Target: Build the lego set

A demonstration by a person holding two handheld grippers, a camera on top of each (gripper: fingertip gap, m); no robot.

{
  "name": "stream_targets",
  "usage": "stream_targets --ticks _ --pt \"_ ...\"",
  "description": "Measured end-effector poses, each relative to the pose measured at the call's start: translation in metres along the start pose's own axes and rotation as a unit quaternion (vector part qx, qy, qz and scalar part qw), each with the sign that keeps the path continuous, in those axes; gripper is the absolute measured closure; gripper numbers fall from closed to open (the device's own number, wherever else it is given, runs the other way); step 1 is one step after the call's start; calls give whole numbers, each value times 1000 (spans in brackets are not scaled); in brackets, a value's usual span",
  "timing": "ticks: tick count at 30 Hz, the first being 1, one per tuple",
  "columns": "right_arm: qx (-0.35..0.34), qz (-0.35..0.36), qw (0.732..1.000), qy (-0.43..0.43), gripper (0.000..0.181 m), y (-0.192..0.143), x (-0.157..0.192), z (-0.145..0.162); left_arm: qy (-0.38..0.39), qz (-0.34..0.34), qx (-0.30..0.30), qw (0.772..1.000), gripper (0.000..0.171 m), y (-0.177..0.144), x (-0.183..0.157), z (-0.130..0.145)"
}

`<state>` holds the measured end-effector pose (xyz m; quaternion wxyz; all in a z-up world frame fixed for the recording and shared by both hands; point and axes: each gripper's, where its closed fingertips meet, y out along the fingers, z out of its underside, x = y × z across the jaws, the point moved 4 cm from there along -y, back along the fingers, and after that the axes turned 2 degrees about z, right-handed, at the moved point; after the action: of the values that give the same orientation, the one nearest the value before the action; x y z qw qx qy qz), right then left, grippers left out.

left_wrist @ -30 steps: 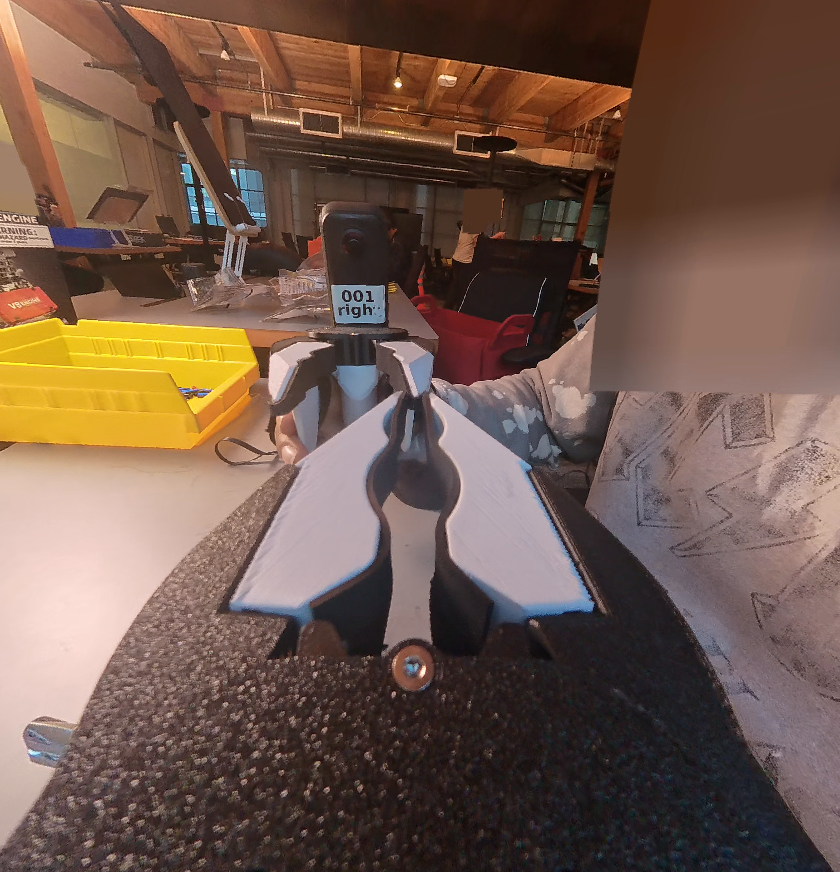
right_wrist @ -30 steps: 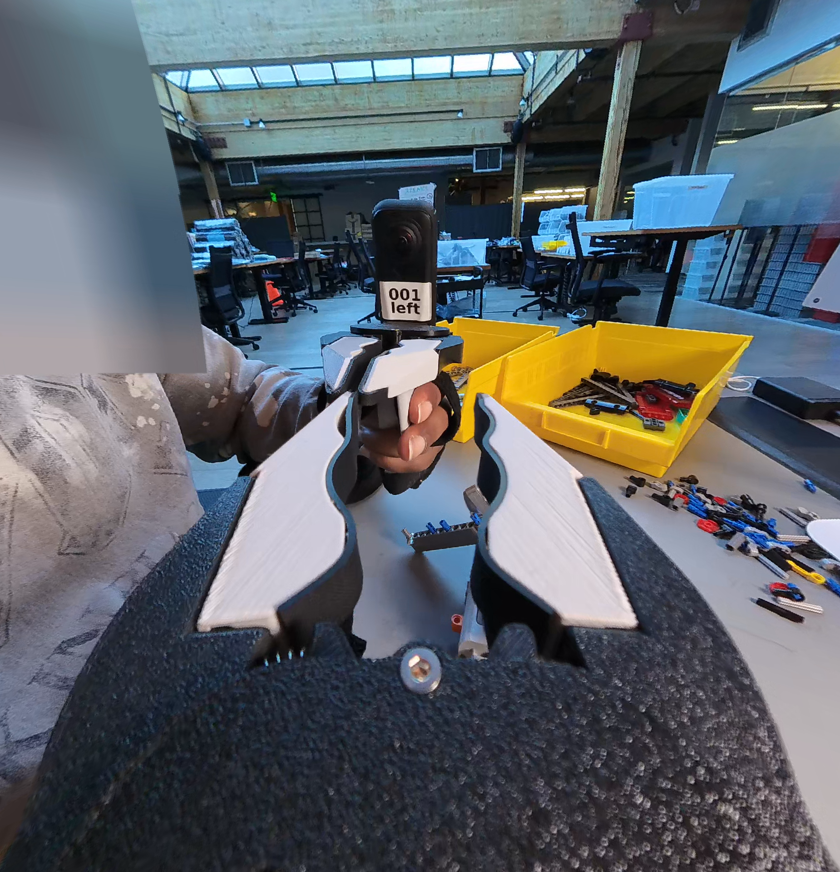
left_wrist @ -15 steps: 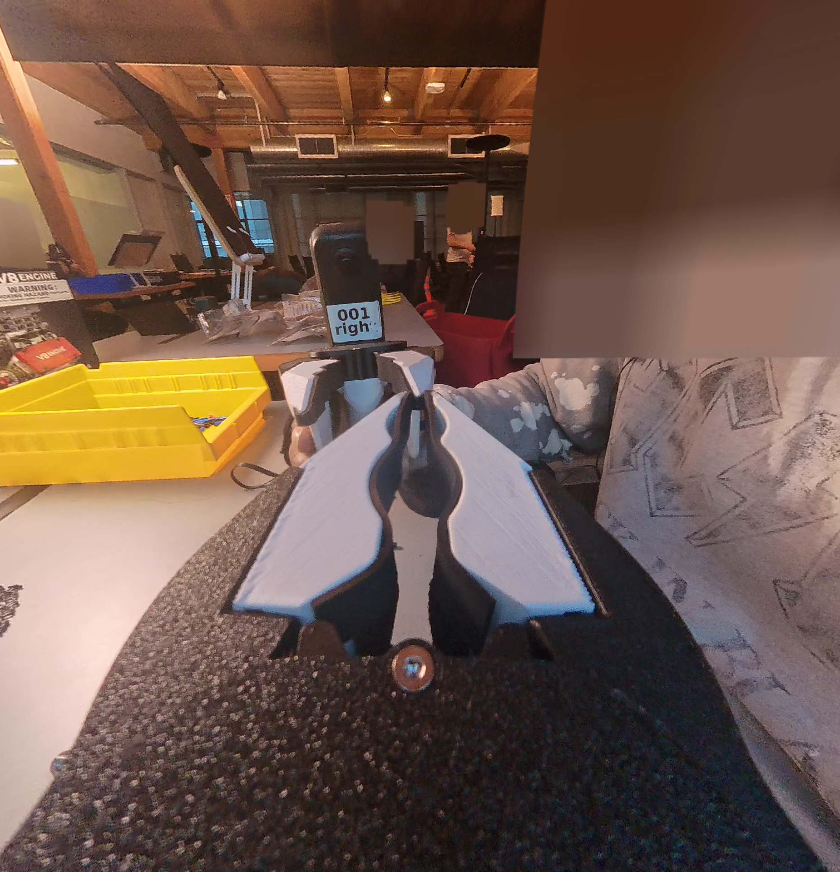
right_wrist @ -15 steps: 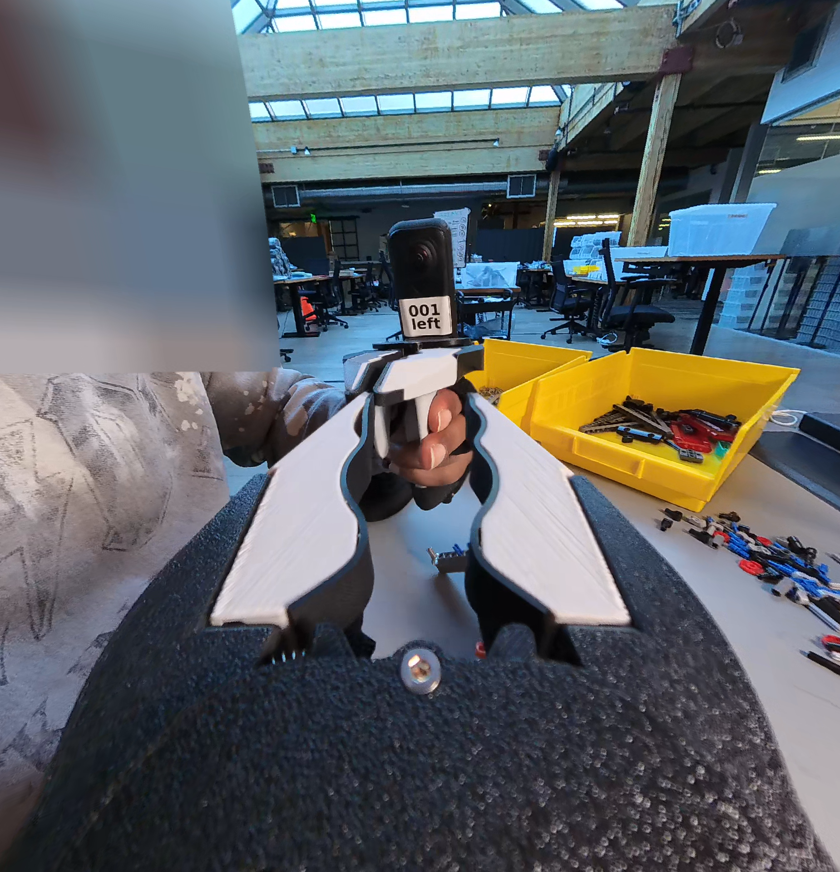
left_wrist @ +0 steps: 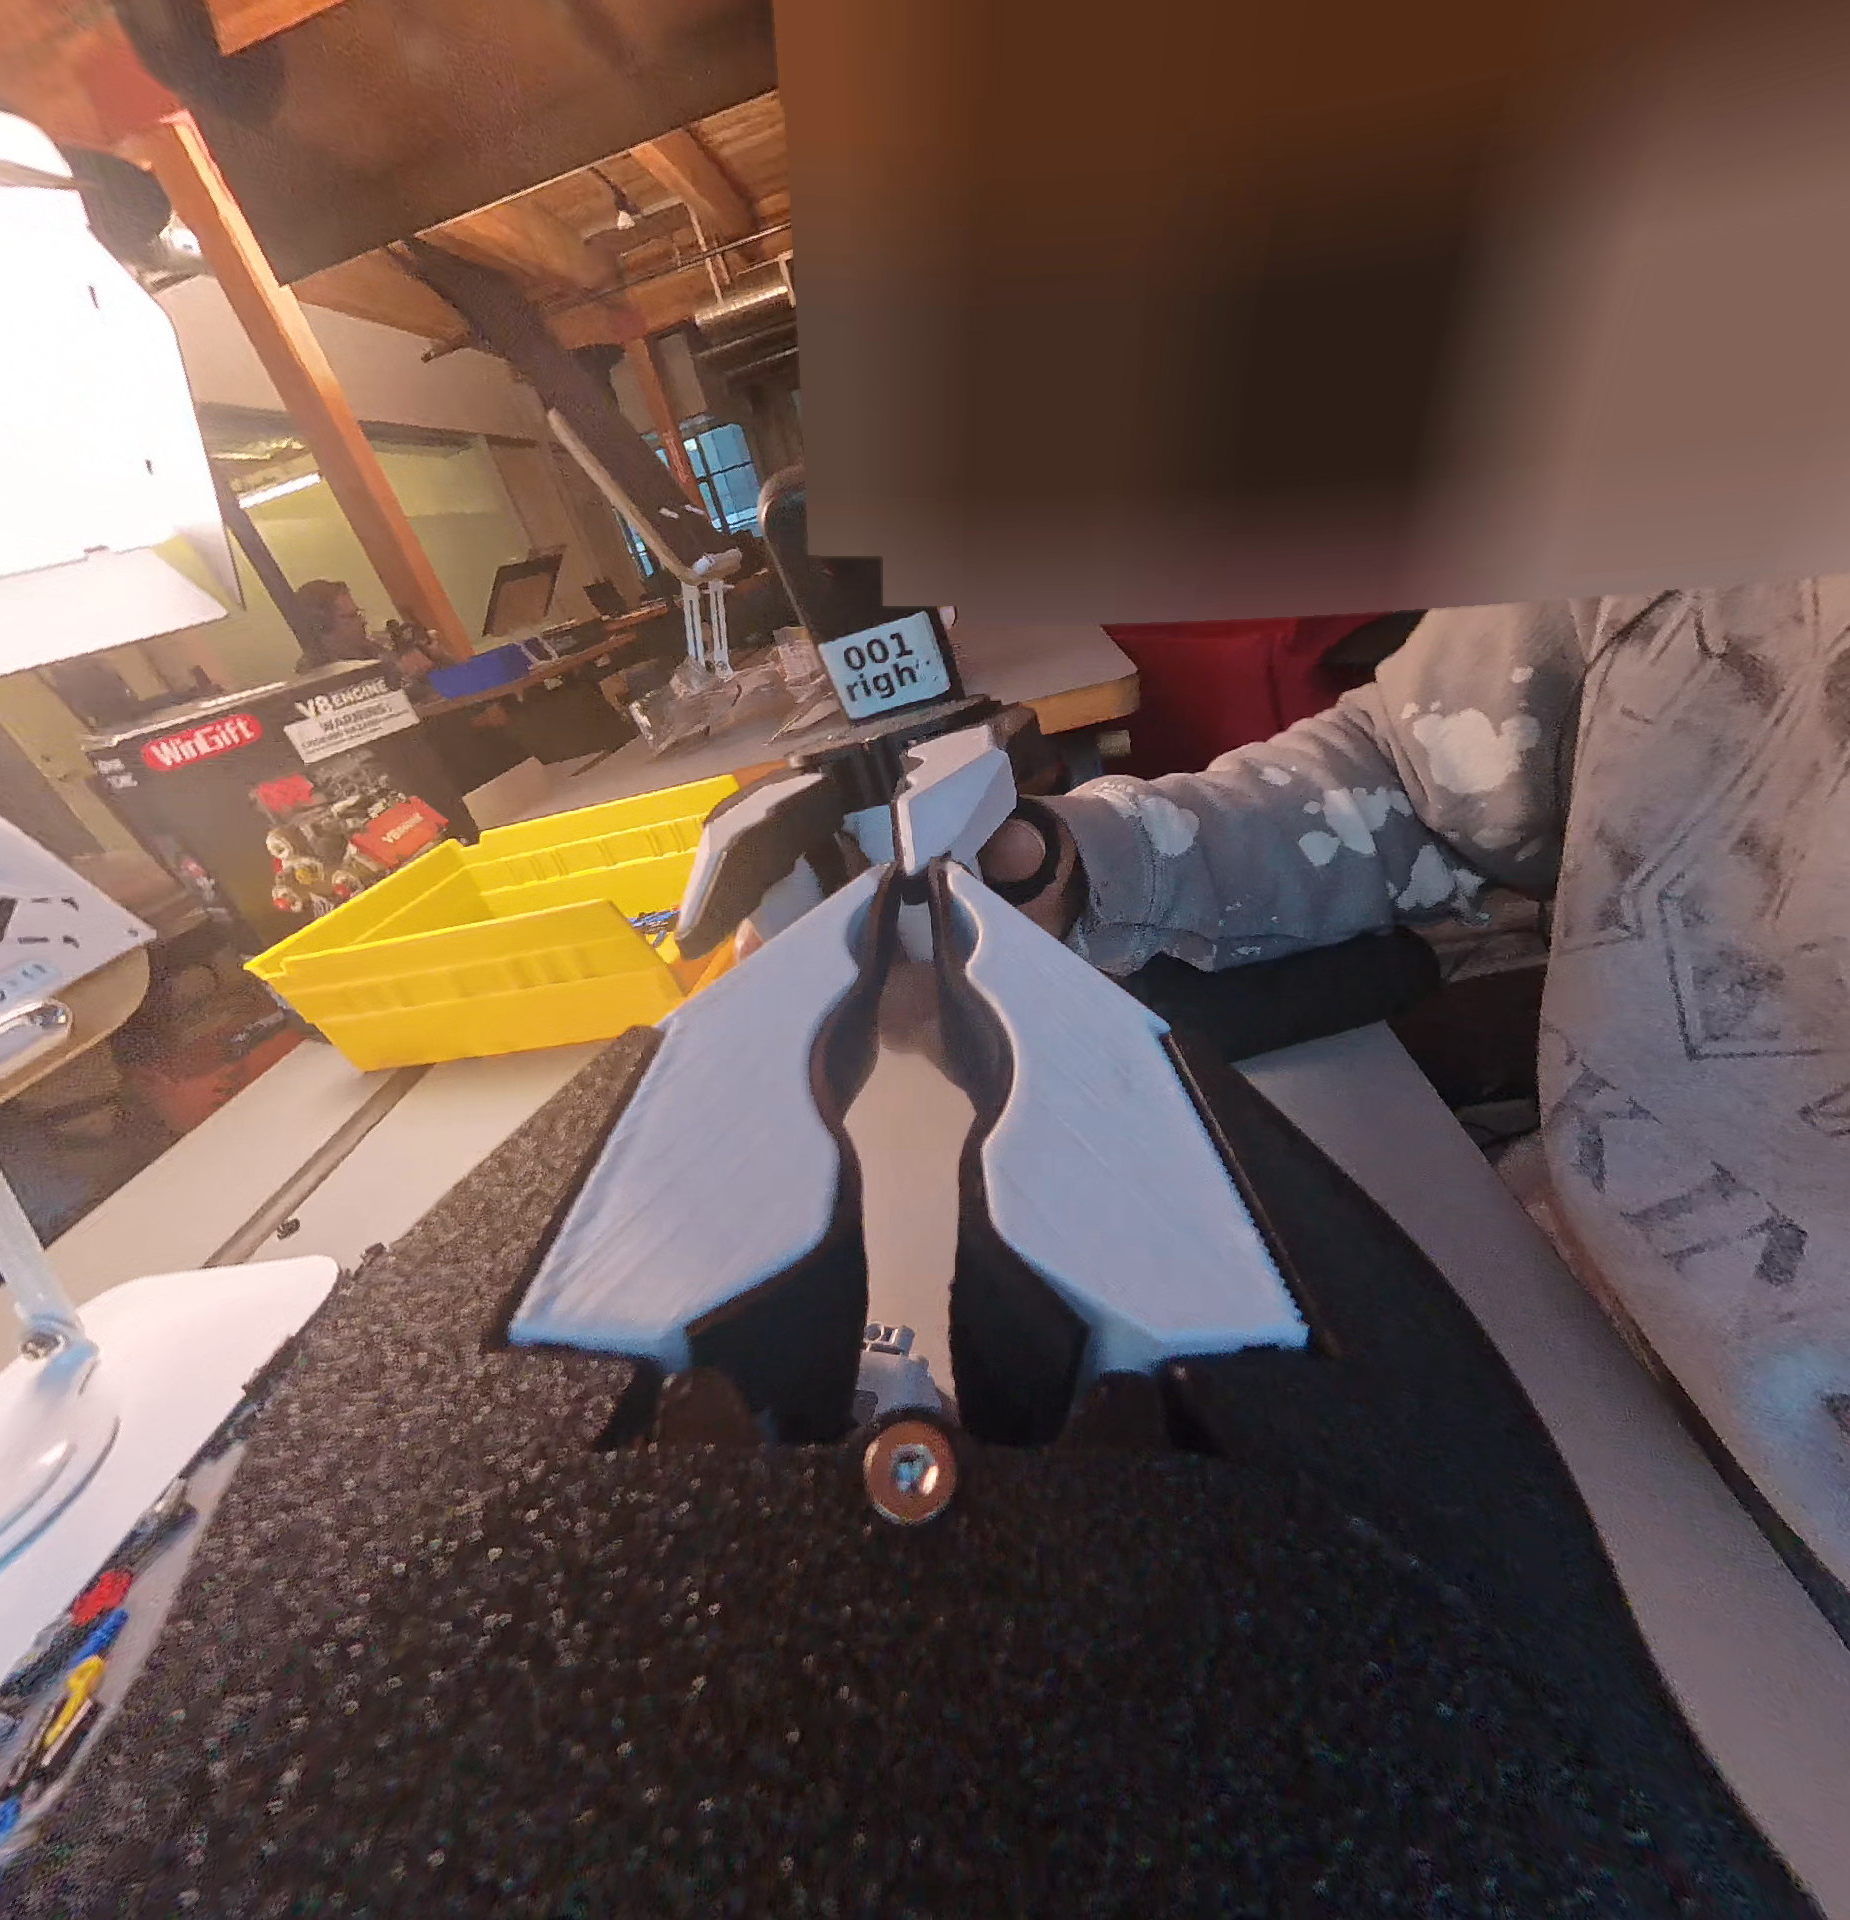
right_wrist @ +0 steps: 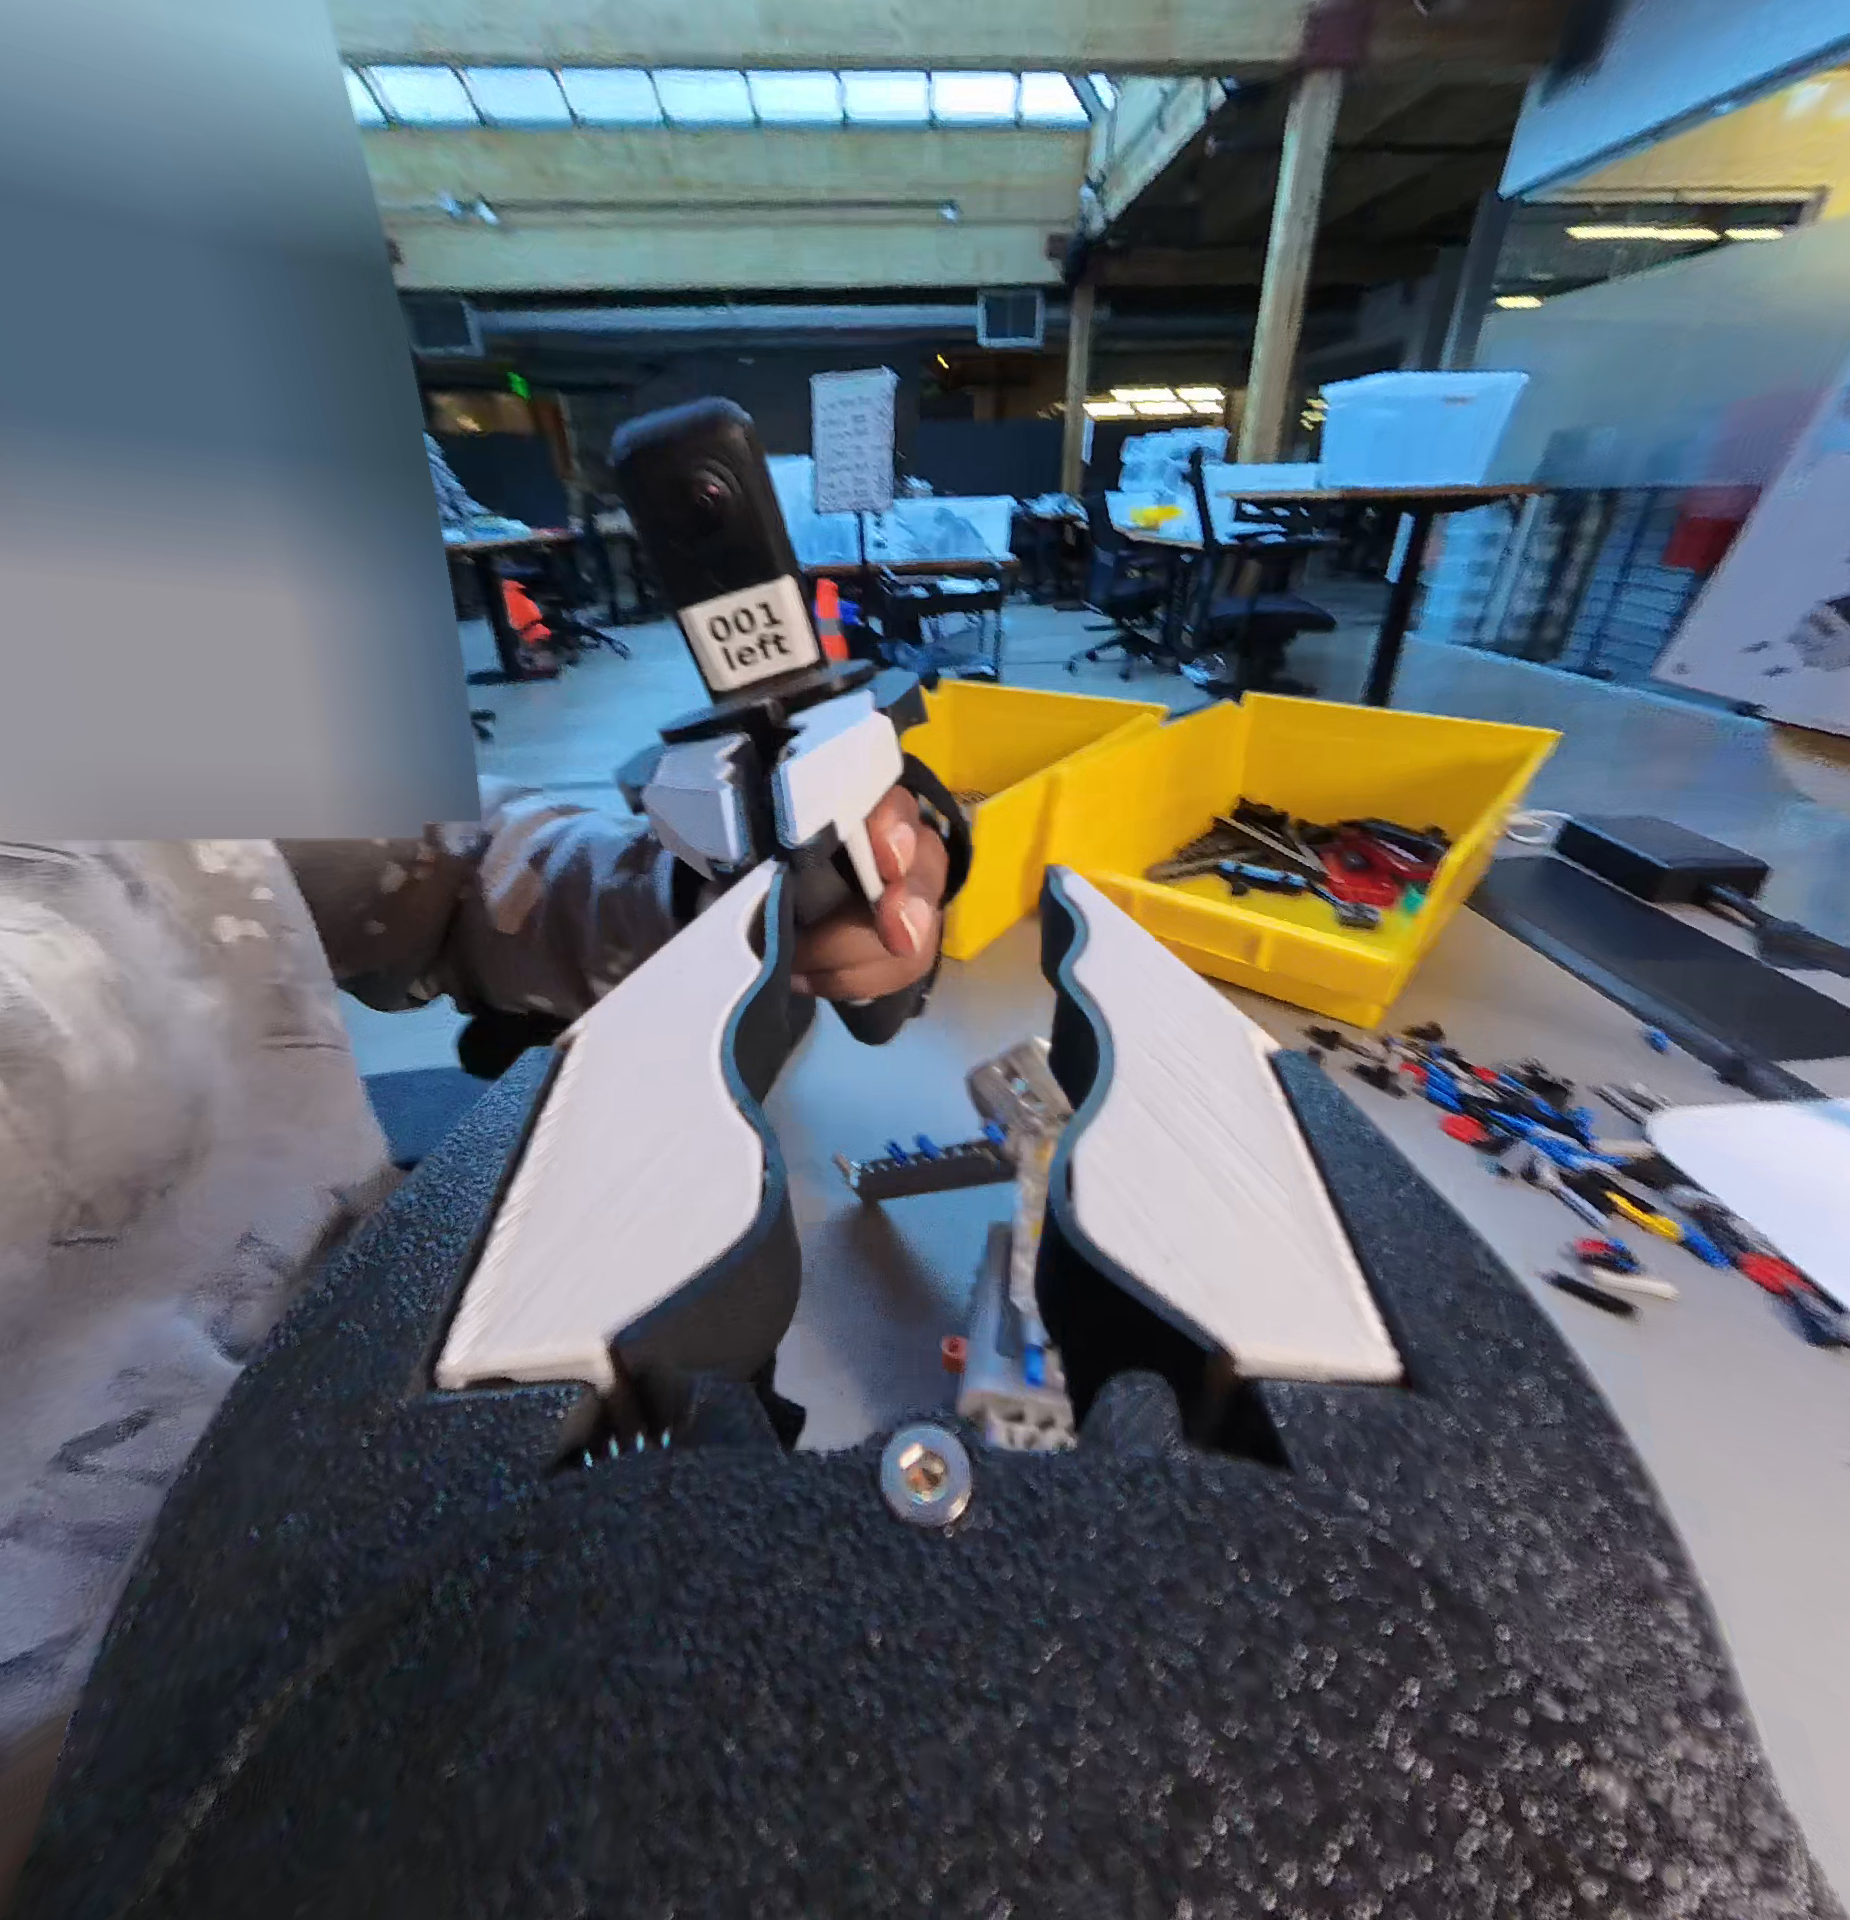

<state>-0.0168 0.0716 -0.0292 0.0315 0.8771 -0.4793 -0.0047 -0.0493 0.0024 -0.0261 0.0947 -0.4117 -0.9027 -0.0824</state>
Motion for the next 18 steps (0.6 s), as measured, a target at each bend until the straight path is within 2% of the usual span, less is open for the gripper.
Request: stream_targets --ticks 2,4,6,9,13,15,18 --pt "26 27 999 -22 130 -10 -12 -4 -19 -10 -19 1000 169 -4 7 1" --pt "52 64 995 -49 134 -30 -26 -5 -40 -18 -27 999 155 -11 15 1" --pt "130 89 984 -83 139 -51 -39 9 -48 -40 -14 998 150 -18 25 5" --pt "274 41 959 -64 141 -78 -34 47 -50 -73 31 996 144 -21 37 20" --pt "430 -9 903 -27 152 -110 -19 99 -40 -80 92 992 144 -16 38 45" --pt "463 -17 886 -8 160 -117 -12 116 -32 -81 123 989 144 -12 36 56" --pt "468 -16 884 12 162 -120 -7 126 -22 -82 156 984 144 -8 35 70"
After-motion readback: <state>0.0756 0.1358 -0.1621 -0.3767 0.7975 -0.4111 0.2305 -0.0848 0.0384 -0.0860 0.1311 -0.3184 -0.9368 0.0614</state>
